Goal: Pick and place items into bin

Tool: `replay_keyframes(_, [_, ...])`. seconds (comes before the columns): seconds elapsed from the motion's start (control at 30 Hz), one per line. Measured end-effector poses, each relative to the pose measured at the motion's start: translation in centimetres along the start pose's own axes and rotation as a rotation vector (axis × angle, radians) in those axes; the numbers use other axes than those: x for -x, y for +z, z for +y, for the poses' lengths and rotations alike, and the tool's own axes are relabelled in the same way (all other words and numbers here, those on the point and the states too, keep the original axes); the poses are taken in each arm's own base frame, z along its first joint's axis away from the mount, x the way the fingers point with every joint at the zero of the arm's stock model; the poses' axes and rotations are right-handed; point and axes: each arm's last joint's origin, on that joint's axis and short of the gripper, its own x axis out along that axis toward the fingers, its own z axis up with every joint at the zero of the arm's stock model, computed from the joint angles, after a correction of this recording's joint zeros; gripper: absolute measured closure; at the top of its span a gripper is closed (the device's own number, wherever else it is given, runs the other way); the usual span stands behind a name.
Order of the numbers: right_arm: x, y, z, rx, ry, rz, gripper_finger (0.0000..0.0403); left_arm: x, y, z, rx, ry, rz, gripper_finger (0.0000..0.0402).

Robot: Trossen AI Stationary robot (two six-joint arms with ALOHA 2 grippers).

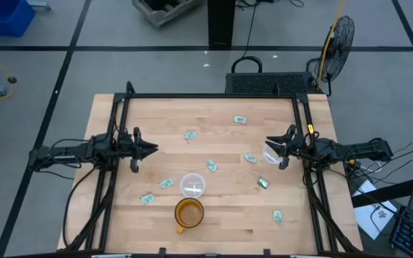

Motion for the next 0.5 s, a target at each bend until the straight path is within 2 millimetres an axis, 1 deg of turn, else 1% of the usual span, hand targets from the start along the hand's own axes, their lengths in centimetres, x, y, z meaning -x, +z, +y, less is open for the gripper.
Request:
replay_keyframes(0.2, [0.0,0.0,0.0,0.0,0.0,0.0,0.0325,0.0,0.06,0.06,-0.002,0.025,-0.009,0.0332])
replay_keyframes(0.5, [0.0,0.0,0.0,0.0,0.0,0.0,0.0325,0.05,0.23,0.44,-0.001,0.159,-0.039,0.0332])
